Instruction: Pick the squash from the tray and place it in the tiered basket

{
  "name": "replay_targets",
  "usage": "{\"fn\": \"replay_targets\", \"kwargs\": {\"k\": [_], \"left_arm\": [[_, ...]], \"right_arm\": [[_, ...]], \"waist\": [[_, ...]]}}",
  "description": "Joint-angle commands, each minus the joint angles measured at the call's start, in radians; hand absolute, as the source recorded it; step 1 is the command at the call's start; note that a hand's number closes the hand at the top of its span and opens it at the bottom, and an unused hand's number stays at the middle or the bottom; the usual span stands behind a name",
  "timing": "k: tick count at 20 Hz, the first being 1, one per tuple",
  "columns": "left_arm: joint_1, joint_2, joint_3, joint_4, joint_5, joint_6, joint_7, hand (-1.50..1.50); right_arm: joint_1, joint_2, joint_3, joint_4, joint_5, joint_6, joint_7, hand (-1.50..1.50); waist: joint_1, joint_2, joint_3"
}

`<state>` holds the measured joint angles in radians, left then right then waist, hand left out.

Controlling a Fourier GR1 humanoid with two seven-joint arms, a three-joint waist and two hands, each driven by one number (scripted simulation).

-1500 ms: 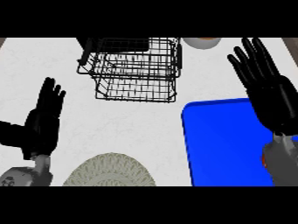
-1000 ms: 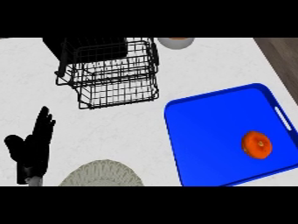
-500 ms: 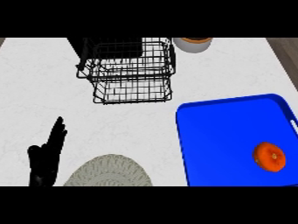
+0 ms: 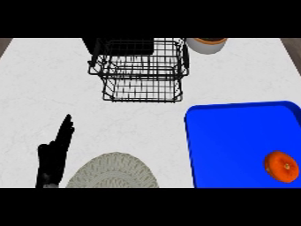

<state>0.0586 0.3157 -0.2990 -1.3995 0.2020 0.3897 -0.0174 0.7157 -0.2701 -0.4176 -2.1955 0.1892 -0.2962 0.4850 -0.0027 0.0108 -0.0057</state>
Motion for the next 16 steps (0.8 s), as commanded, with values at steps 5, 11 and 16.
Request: {"fn": "replay_targets", "kwargs": {"k": [5, 11, 16], "left_arm": [[-0.051, -0.009, -0.004, 0.009, -0.015, -0.014, 0.031, 0.0], [-0.05, -0.083, -0.027, 0.085, -0.049, 0.007, -0.021, 0.0], [-0.008, -0.032, 0.015, 0.046, -0.024, -0.041, -0.027, 0.0]], "right_arm": [[-0.057, -0.124, 0.114, -0.224, 0.339, 0.104, 0.557, -1.5], [-0.249, -0.113, 0.319, -0.131, 0.581, 0.167, 0.771, -1.5], [-0.368, -0.1, 0.365, 0.051, 0.66, 0.257, 0.764, -1.5]], "waist": [[0.038, 0.002, 0.002], [0.033, -0.001, 0.003], [0.025, -0.006, 0.005]]}}
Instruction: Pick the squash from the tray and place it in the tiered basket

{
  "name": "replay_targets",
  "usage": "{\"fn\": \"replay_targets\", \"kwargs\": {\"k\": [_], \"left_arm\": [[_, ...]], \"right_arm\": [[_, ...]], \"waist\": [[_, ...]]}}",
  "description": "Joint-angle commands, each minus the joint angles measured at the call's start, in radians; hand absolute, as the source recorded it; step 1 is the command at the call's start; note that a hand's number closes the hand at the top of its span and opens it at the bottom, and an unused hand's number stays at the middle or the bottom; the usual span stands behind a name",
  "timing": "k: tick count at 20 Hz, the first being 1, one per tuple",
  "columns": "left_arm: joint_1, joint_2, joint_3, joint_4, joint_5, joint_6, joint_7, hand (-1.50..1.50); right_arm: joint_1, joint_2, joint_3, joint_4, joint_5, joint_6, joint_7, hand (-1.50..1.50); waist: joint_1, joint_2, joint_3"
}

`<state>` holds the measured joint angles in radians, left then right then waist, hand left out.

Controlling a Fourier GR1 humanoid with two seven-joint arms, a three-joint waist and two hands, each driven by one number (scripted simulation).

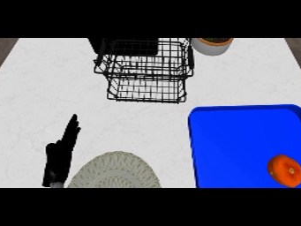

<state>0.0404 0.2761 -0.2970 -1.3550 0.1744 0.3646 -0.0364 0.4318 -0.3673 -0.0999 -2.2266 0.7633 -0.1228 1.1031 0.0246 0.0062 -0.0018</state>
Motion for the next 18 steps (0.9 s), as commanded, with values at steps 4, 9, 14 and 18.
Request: {"fn": "replay_targets", "kwargs": {"k": [4, 9, 14, 18], "left_arm": [[-0.008, -0.012, -0.007, -0.014, -0.016, 0.007, 0.04, 0.0], [0.013, -0.048, -0.016, -0.008, -0.045, 0.036, 0.014, 0.0], [-0.002, -0.037, 0.022, 0.014, -0.038, -0.004, 0.022, 0.0], [0.039, -0.038, 0.001, -0.058, -0.044, 0.003, 0.026, 0.0]], "right_arm": [[-0.098, 0.056, 0.114, 0.109, 0.139, 0.157, 0.221, -1.5], [-0.23, 0.087, 0.053, 0.232, 0.098, 0.204, 0.206, -1.5], [-0.326, 0.153, 0.066, 0.267, 0.139, 0.244, 0.208, -1.5], [-0.349, 0.168, 0.04, 0.333, 0.134, 0.325, 0.227, -1.5]], "waist": [[-0.008, -0.002, 0.001], [-0.013, -0.004, 0.001], [-0.02, -0.005, 0.001], [-0.011, -0.005, 0.001]]}}
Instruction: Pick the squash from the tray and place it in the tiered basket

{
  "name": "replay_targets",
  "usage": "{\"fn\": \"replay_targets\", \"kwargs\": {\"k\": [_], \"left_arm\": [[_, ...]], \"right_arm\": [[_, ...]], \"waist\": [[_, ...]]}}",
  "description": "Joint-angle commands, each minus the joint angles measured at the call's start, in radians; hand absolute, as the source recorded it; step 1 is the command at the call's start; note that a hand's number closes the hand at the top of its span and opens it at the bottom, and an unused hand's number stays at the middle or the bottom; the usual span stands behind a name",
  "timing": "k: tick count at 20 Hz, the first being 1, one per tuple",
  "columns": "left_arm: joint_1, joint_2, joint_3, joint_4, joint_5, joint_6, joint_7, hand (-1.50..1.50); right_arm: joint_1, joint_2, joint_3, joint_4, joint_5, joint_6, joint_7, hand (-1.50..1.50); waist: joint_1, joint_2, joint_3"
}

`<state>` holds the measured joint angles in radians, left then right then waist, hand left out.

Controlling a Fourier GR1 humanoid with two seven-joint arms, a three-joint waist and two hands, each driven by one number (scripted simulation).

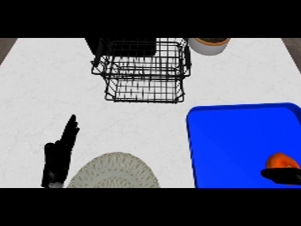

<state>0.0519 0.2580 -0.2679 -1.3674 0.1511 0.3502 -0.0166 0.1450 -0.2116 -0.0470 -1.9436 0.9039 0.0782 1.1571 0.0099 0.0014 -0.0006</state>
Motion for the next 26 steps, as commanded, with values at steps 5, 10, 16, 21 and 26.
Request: {"fn": "replay_targets", "kwargs": {"k": [5, 10, 16, 21, 26], "left_arm": [[0.042, 0.006, 0.011, -0.01, -0.016, -0.001, -0.02, 0.0], [0.08, -0.021, -0.006, -0.019, -0.028, -0.004, -0.052, 0.0], [0.027, -0.013, 0.01, -0.073, -0.046, 0.009, 0.051, 0.0], [0.018, 0.004, 0.057, -0.022, -0.021, -0.042, 0.002, 0.0], [0.072, -0.006, 0.028, -0.091, -0.05, -0.028, 0.06, 0.0]], "right_arm": [[-0.041, 0.036, -0.051, 0.001, -0.029, 0.224, 0.21, -1.5], [-0.084, 0.092, -0.058, 0.083, -0.008, 0.211, 0.194, -1.5], [-0.091, 0.08, -0.149, 0.183, -0.022, 0.191, 0.089, -1.5], [-0.101, 0.122, -0.164, 0.143, -0.034, 0.252, 0.135, -1.5], [-0.072, 0.116, -0.233, 0.223, -0.054, 0.214, 0.02, -1.5]], "waist": [[-0.005, -0.002, -0.001], [-0.002, -0.002, 0.0], [-0.006, -0.002, 0.001], [-0.01, -0.002, 0.0], [-0.008, -0.002, 0.001]]}}
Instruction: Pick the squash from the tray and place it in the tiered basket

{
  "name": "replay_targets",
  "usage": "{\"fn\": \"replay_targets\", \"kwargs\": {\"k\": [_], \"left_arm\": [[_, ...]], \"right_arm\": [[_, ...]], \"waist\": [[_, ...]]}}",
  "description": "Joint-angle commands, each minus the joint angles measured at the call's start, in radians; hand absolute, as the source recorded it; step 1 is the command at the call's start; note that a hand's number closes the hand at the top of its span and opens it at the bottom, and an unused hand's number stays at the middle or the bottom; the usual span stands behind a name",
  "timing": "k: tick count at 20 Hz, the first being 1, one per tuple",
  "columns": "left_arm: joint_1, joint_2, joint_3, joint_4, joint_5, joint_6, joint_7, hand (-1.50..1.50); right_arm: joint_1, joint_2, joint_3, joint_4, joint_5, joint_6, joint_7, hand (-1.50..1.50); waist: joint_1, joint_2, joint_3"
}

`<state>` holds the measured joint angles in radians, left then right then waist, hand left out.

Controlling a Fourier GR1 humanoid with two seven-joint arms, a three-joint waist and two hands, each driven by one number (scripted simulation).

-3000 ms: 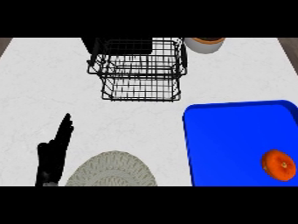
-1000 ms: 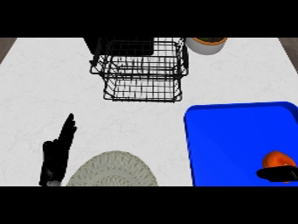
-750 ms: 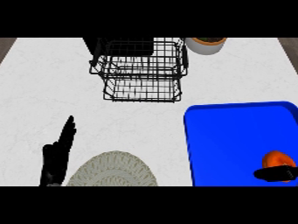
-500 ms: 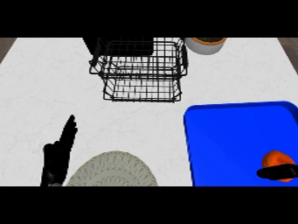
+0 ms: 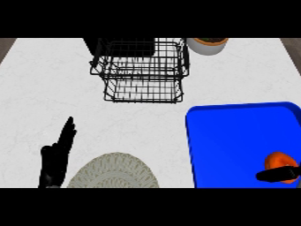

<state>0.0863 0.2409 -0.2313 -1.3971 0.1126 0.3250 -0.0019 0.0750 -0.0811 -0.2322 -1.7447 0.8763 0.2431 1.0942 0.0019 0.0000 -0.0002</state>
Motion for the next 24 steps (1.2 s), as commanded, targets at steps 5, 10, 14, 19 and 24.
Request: {"fn": "replay_targets", "kwargs": {"k": [5, 10, 14, 19, 24], "left_arm": [[0.04, -0.006, 0.026, -0.025, -0.011, -0.014, -0.007, 0.0], [-0.045, -0.048, 0.013, 0.014, -0.056, -0.009, 0.045, 0.0], [-0.004, -0.067, 0.049, 0.051, -0.067, -0.043, -0.025, 0.0], [0.068, -0.045, 0.029, -0.098, -0.079, -0.042, 0.035, 0.0], [0.007, -0.043, 0.046, -0.024, -0.072, -0.064, 0.025, 0.0]], "right_arm": [[0.0, 0.057, -0.014, 0.032, 0.014, 0.039, 0.104, -1.5], [-0.023, 0.069, -0.009, 0.142, 0.074, -0.053, 0.03, 1.5], [-0.071, 0.013, -0.039, 0.131, 0.022, -0.014, -0.008, 1.5], [-0.056, -0.061, -0.018, 0.273, 0.108, -0.085, -0.173, 1.5], [-0.079, -0.067, 0.19, 0.242, 0.187, -0.04, -0.323, 1.5]], "waist": [[0.0, -0.001, 0.0], [-0.002, 0.001, 0.0], [-0.001, 0.0, 0.0], [0.004, 0.0, 0.001], [0.027, 0.0, 0.001]]}}
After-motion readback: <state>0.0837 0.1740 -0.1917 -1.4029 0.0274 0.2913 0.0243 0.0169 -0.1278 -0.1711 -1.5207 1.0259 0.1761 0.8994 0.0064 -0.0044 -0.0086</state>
